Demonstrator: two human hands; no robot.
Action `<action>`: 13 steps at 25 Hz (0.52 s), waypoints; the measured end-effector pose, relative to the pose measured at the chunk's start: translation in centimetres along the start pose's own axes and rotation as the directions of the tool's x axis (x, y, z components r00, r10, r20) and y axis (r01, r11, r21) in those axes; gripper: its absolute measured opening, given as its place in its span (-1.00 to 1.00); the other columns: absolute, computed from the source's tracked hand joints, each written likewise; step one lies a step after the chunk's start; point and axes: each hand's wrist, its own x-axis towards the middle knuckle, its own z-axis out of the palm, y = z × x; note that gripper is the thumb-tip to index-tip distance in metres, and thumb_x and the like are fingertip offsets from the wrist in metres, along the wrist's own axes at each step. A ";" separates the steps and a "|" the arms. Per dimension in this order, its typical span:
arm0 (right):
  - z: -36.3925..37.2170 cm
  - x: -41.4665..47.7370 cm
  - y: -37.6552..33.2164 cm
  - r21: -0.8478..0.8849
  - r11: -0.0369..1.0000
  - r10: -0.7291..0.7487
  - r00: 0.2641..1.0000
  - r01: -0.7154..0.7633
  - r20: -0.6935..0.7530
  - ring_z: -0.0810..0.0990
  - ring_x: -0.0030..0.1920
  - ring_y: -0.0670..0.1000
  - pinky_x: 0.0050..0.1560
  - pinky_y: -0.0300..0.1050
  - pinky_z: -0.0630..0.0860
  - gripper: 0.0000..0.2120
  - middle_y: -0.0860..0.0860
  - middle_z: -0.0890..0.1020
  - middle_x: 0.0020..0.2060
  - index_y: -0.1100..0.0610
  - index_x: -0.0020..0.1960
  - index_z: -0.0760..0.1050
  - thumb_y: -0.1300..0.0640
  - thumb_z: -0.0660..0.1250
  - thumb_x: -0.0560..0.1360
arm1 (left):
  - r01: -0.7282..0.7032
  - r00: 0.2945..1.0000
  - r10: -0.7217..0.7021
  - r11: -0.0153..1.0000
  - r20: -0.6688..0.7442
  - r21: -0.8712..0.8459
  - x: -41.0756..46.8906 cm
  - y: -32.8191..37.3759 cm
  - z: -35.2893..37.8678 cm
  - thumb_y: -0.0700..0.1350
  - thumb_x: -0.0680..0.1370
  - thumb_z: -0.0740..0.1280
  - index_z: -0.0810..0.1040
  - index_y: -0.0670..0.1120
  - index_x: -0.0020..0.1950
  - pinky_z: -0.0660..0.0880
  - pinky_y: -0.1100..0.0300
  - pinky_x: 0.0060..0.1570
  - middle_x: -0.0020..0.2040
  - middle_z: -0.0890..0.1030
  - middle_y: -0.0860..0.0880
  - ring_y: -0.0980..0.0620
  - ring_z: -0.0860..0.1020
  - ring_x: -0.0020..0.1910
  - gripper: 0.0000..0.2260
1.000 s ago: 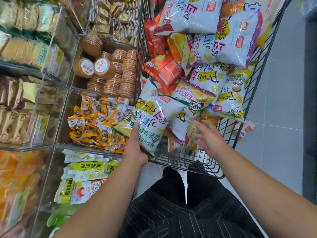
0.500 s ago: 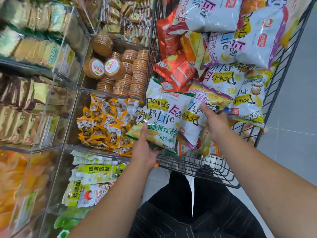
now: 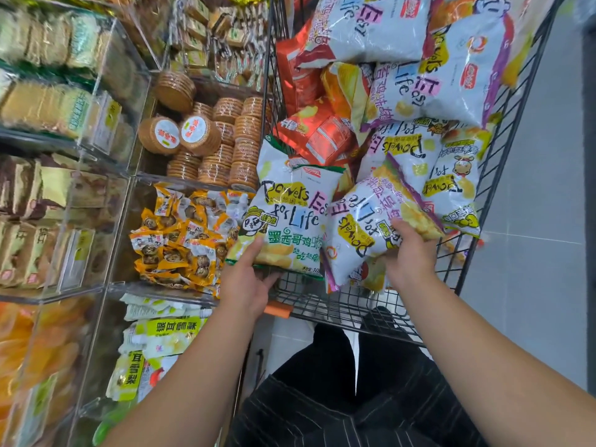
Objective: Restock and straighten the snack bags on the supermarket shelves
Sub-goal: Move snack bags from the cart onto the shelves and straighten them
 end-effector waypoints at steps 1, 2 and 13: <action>-0.5 -0.2 0.3 0.045 0.999 0.005 1.000 -0.004 -0.018 0.68 -0.13 0.08 -0.12 0.10 0.63 -0.68 0.03 0.68 -0.07 0.03 0.06 0.48 0.37 0.39 0.44 | 0.019 1.000 -0.019 1.000 0.003 -0.021 -0.1 -0.3 0.0 -0.16 0.51 0.43 0.51 -0.17 0.26 0.58 -0.06 -0.23 0.18 0.62 -0.15 -0.14 0.60 0.12 -0.66; -0.9 -0.3 0.6 0.045 0.999 0.002 0.999 0.000 -0.044 0.68 -0.15 0.08 -0.13 0.06 0.62 -0.71 0.03 0.68 -0.08 0.02 0.01 0.48 0.36 0.39 0.44 | 0.036 0.999 -0.036 0.999 0.007 -0.034 -0.1 -0.6 0.1 -0.18 0.52 0.41 0.50 -0.17 0.26 0.58 -0.06 -0.21 0.18 0.61 -0.16 -0.14 0.60 0.12 -0.68; -1.7 -1.2 -1.7 -0.631 -0.399 -0.372 0.512 0.665 0.774 0.30 0.34 0.23 0.31 0.22 0.20 -0.54 0.08 0.45 0.29 0.05 0.22 0.54 0.00 0.51 0.36 | -0.059 0.998 0.058 0.998 -0.023 -0.030 0.5 -1.4 -0.6 -0.08 0.31 0.55 0.43 -0.16 0.40 0.63 0.00 -0.30 0.29 0.55 -0.16 -0.18 0.48 0.31 -0.31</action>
